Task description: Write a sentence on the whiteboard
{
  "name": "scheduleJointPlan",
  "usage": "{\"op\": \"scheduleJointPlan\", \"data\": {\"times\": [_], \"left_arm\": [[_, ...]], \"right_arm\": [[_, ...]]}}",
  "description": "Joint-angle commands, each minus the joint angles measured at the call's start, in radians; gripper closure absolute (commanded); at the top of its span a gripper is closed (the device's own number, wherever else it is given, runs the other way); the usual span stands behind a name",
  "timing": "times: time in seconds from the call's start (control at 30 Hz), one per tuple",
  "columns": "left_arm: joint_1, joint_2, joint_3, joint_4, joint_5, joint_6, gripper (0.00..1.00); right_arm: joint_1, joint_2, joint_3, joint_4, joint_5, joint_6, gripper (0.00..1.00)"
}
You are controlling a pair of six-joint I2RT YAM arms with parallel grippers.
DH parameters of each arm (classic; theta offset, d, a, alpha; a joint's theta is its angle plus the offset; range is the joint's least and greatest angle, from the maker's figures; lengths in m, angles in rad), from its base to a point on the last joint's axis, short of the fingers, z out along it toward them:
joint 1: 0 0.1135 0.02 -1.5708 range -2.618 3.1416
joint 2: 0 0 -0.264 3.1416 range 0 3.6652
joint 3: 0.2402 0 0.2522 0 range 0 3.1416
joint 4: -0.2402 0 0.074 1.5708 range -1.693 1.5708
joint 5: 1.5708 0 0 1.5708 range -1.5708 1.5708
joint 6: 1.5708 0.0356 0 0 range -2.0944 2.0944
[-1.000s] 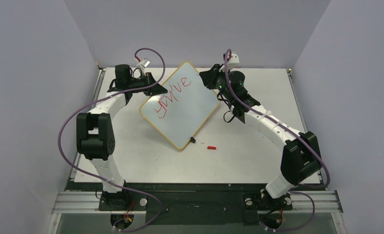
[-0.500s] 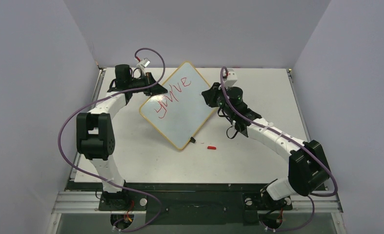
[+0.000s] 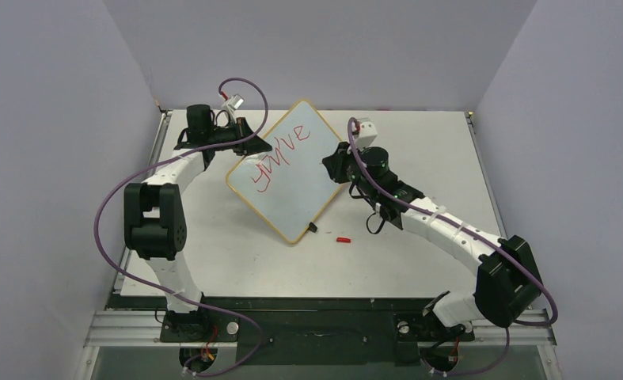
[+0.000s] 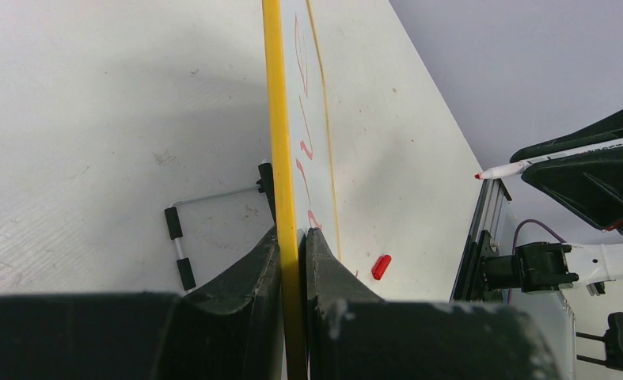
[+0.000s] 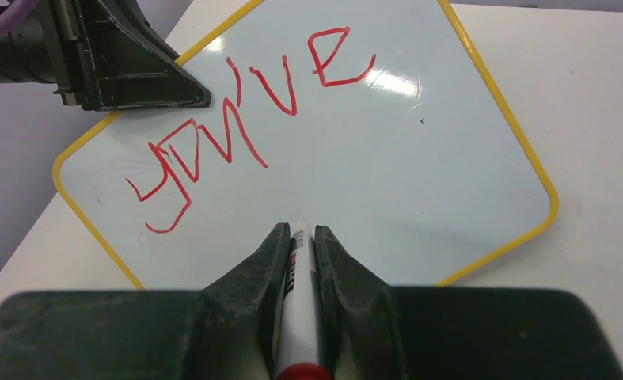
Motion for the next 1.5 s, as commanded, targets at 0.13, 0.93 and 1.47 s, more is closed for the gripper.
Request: {"op": "scheduleJointPlan", "data": {"times": [0.13,0.93,1.47], "left_arm": [[-0.022,0.005,0.036,0.115,-0.021,0.123,1.0],[-0.02,0.015,0.039,0.112,-0.018,0.124,1.0],[-0.018,0.018,0.041,0.111,-0.016,0.124,1.0]], "right_arm": [[0.017,-0.068,-0.003,0.036,0.007,-0.016,1.0],[0.101,0.065,0.002,0.087,-0.005,-0.041,1.0],[0.223,0.155,-0.028,0.213,-0.047,-0.109,1.0]]}}
